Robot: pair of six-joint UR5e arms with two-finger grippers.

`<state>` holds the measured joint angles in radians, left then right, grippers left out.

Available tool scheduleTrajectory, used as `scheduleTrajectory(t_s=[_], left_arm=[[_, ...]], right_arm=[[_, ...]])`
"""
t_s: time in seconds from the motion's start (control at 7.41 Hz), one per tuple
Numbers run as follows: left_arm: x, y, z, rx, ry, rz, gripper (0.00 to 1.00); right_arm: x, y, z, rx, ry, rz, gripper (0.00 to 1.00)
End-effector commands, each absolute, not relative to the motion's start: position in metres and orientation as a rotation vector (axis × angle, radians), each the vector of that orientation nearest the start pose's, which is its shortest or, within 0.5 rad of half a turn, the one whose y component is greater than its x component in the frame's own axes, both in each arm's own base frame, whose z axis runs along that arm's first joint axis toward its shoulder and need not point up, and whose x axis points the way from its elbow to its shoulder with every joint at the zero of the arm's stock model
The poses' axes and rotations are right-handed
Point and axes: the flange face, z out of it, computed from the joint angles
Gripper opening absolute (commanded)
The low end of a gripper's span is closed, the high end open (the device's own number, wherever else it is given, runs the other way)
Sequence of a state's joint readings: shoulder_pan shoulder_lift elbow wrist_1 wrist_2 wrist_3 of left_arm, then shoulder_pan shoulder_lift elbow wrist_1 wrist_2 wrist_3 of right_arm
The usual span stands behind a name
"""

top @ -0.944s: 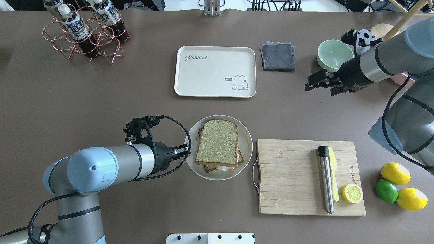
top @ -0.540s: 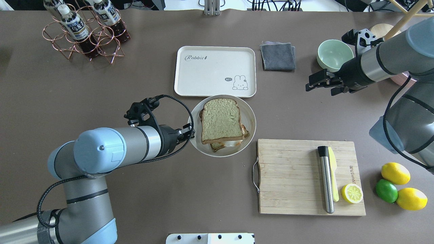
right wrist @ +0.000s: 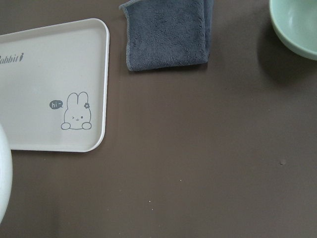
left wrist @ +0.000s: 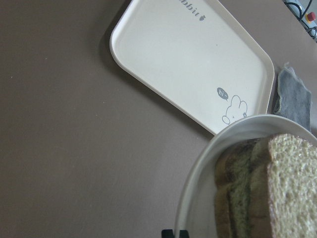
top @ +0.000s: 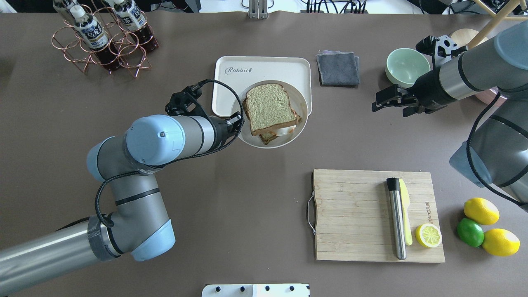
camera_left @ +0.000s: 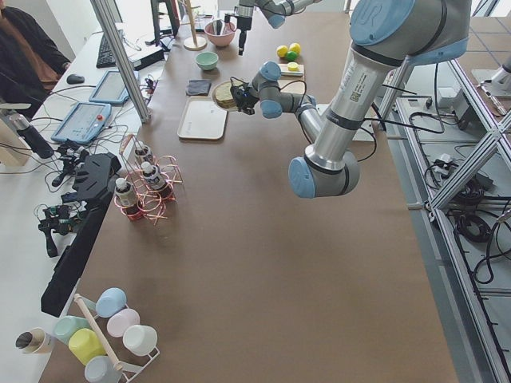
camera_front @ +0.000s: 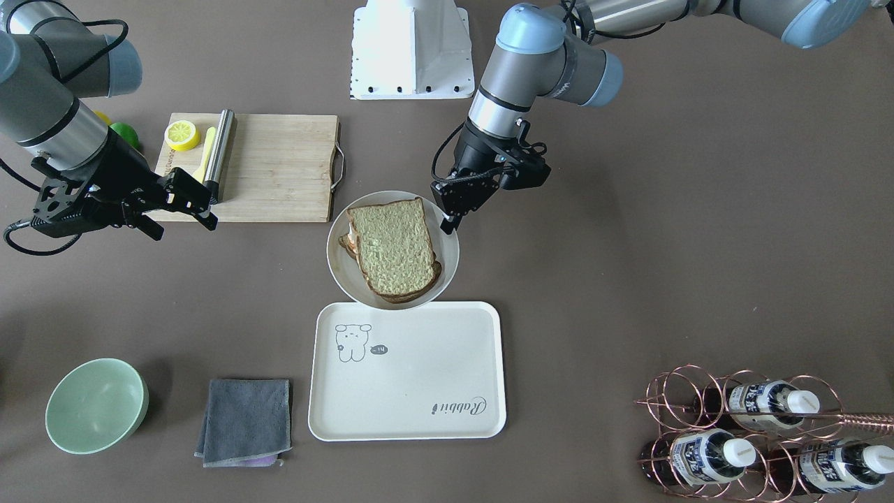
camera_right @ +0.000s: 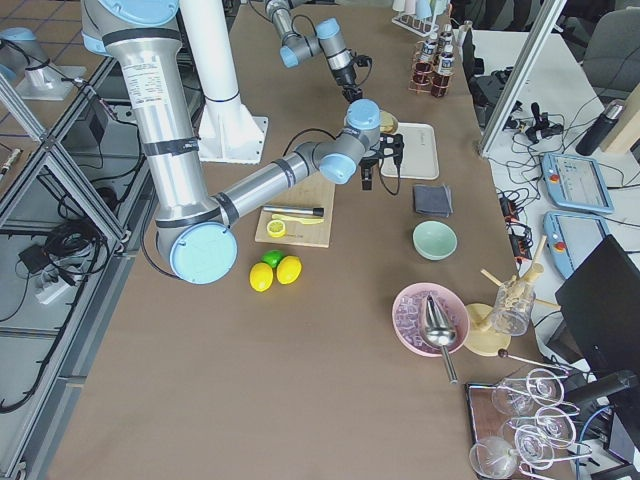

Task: Make sandwich and place on tray
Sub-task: 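Slide the plate with the sandwich onto the cream tray with the left gripper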

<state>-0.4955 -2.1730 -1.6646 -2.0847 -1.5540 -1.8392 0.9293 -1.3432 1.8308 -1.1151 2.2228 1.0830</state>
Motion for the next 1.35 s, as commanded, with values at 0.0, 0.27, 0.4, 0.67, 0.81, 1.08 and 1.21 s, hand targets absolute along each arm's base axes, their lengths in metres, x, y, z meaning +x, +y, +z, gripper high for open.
scheduleTrajectory(t_s=[0.0, 0.27, 0.4, 0.67, 0.81, 1.08, 1.21], left_arm=[[0.548, -0.512, 0.211, 0.193, 1.141, -0.744, 0.00], [0.572, -0.552, 0.208, 0.209, 1.123, -0.771, 0.00], [0.575, -0.570, 0.213, 0.219, 1.123, -0.782, 0.00], [0.577, -0.590, 0.233, 0.235, 1.095, -0.786, 0.00], [0.585, -0.594, 0.251, 0.240, 1.097, -0.776, 0.00], [0.593, -0.587, 0.255, 0.249, 1.094, -0.731, 0.00], [0.596, -0.581, 0.249, 0.247, 1.105, -0.721, 0.00]], right_arm=[[-0.280, -0.496, 0.358, 0.131, -1.079, 0.089, 1.00], [-0.281, -0.496, 0.358, 0.132, -1.078, 0.088, 1.00], [-0.281, -0.497, 0.358, 0.132, -1.078, 0.088, 1.00], [-0.281, -0.498, 0.358, 0.135, -1.077, 0.081, 1.00], [-0.281, -0.500, 0.357, 0.139, -1.077, 0.081, 1.00], [-0.280, -0.502, 0.357, 0.142, -1.077, 0.081, 1.00], [-0.278, -0.503, 0.357, 0.145, -1.077, 0.085, 1.00]])
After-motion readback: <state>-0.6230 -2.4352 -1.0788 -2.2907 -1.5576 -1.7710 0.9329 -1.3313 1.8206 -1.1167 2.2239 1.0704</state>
